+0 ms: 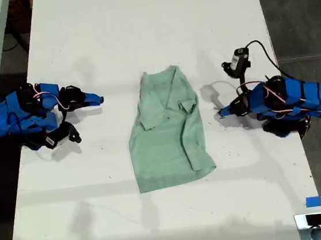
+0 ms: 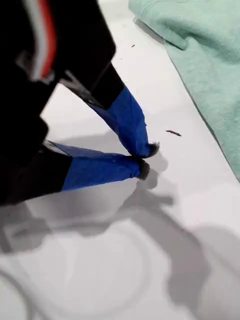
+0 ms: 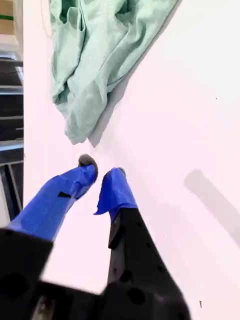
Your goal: Fold t shirt
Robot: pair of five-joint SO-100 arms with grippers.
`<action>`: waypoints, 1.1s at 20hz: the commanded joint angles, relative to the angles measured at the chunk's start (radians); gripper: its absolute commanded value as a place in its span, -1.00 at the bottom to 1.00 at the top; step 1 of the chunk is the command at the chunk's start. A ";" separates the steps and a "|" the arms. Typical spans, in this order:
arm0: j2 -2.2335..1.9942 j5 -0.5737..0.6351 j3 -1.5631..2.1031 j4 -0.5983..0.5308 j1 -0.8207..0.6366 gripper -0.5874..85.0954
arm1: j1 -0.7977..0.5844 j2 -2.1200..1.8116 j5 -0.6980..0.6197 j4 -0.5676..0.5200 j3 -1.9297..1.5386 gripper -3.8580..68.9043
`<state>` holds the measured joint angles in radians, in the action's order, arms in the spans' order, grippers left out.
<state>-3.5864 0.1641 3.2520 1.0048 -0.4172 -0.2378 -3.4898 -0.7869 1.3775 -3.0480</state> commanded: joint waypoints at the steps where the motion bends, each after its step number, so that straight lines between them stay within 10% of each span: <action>1: -0.003 0.008 0.037 0.005 -0.005 -0.87 | -0.009 -0.015 -0.017 -0.025 -0.052 -0.81; 5: -0.006 -0.141 0.037 0.002 0.025 -0.78 | -0.009 -0.015 -0.017 -0.025 -0.052 -0.81; 8: -0.006 -0.017 0.037 0.003 0.037 -0.78 | -0.009 -0.015 -0.017 -0.025 -0.052 -0.81; 11: -0.008 -0.436 0.037 0.002 0.176 -0.61 | -0.009 -0.015 -0.017 -0.025 -0.052 -0.81; 13: -0.011 -0.403 0.037 -0.018 0.305 -0.47 | -0.009 -0.015 -0.017 -0.025 -0.052 -0.81; 15: -0.011 -0.221 0.037 -0.104 0.261 -0.99 | -0.009 -0.015 -0.017 -0.025 -0.052 -0.81; 20: -0.003 -0.288 -0.040 -0.380 0.376 -0.99 | -0.009 -0.015 -0.017 -0.025 -0.052 -0.81; 22: 0.133 -0.403 -0.229 -0.227 0.387 -0.99 | -0.009 -0.015 -0.017 -0.025 -0.052 -0.81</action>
<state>-3.5634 -0.1335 3.1661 0.7102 -0.0537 -0.2378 -3.4898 -0.7869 1.3775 -3.0480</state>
